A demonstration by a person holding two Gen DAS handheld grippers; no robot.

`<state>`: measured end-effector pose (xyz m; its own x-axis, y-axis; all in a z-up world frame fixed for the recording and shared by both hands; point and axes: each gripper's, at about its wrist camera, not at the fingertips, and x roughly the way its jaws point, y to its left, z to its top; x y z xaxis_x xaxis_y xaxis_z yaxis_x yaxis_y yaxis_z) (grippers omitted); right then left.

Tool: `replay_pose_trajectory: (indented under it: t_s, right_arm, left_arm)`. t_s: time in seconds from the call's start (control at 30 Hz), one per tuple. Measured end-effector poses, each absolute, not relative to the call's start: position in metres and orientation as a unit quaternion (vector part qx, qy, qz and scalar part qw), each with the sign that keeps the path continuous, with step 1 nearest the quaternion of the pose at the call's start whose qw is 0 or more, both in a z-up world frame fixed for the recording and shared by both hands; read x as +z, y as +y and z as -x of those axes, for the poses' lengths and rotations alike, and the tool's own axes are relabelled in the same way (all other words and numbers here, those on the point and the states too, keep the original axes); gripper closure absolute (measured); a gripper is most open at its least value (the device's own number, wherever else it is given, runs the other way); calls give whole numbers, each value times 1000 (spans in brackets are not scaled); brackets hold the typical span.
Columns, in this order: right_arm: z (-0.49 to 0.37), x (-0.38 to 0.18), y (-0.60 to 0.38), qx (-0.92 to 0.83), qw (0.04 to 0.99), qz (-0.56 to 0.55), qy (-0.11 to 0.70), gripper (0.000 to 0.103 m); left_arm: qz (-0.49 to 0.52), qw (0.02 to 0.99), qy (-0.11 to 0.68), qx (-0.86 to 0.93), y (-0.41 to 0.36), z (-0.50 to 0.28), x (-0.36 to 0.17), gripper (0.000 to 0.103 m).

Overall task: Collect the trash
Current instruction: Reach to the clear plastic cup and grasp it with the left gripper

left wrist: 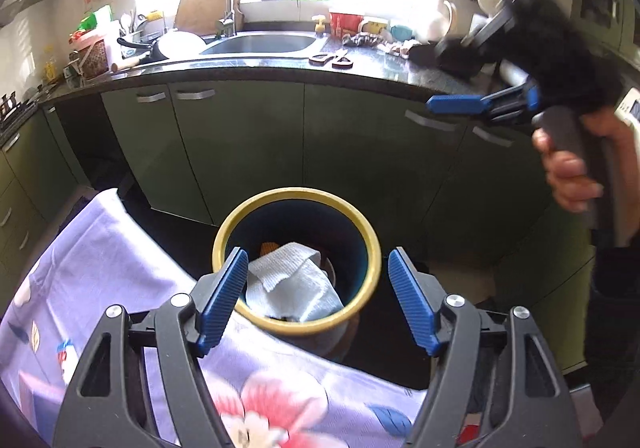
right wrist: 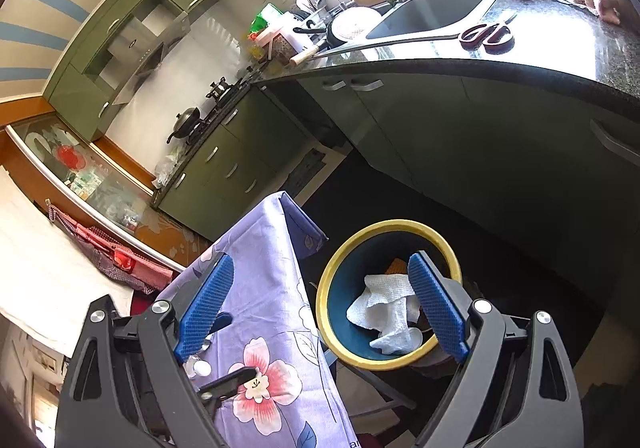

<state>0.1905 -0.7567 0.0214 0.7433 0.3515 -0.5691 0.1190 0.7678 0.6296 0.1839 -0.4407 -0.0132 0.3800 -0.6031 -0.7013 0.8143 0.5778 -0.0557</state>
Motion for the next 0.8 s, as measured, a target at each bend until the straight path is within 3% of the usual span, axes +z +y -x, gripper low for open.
replay_pose_trajectory:
  t_s: [0.4,0.8]
  right_arm:
    - [-174,12,-664,113,871,-264,398,15]
    - [-170,-10,-538,174,860,-188,442,15]
  left_arm:
    - [-139,844,345,-386,-272,-114,30,34]
    - [-184,809,458,-319,-160,-116,-24,34]
